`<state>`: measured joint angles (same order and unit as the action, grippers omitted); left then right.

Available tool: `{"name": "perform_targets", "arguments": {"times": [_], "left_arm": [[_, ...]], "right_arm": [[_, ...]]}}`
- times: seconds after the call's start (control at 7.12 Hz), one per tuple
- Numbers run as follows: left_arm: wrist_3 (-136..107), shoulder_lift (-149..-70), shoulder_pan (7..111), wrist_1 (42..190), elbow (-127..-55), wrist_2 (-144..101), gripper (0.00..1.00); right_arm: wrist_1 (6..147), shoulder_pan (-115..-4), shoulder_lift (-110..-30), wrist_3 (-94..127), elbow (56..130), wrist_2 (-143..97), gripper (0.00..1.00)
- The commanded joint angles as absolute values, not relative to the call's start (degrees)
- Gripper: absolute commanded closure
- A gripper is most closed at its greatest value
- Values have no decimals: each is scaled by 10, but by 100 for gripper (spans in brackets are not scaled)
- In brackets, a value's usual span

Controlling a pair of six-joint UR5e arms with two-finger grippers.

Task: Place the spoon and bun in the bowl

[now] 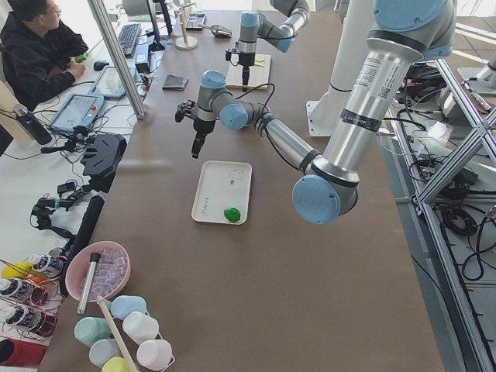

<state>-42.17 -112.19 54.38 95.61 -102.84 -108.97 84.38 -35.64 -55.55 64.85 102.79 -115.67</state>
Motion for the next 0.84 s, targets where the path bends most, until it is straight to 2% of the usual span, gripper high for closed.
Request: {"name": "perform_targets", "arguments": {"times": [0.0, 0.28, 0.56, 0.7], "left_arm": [[-416, -1086, 551, 953, -1066, -1093, 2], [-294, -1006, 600, 954, -1102, -1119, 2], [-174, -951, 747, 951, -1093, -1256, 2], [-114, -923, 821, 950, -1069, -1277, 2]], "right_arm": [[906, -418, -691, 464, 1134, -1186, 0], [906, -479, -768, 371, 1142, -1191, 0], [909, -606, -843, 200, 1124, -1247, 0], [924, -688, -860, 108, 1085, -1305, 0]]}}
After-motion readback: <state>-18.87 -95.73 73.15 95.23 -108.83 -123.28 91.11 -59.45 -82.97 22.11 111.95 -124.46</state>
